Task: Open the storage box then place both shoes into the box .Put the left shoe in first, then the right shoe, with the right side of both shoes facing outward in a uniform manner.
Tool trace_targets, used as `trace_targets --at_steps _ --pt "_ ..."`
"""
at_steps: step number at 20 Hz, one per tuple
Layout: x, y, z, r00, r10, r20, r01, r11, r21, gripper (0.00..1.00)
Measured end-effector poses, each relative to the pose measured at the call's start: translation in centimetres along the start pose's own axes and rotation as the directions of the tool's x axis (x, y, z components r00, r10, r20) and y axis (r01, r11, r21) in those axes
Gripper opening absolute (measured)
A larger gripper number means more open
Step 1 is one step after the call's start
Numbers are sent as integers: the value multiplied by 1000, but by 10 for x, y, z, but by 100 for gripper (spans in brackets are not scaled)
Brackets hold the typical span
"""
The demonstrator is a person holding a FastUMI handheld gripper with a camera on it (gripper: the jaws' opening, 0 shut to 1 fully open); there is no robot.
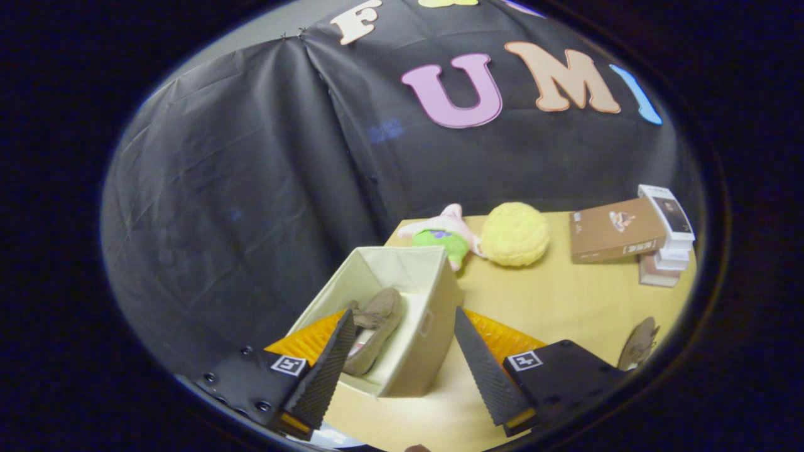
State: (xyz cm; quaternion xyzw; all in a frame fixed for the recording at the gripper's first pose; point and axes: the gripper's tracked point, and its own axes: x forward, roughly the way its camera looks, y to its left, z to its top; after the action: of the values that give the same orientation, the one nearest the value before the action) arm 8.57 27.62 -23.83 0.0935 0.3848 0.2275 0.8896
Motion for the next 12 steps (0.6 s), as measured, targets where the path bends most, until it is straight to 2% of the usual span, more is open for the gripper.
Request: trace_targets --at_steps 5,9,12 --pt "-47 -84 6 990 -135 41 137 988 -71 100" --pt "-83 -160 3 962 -262 74 270 954 -131 99" --pt "-112 -204 -17 946 -320 61 325 938 -122 99"
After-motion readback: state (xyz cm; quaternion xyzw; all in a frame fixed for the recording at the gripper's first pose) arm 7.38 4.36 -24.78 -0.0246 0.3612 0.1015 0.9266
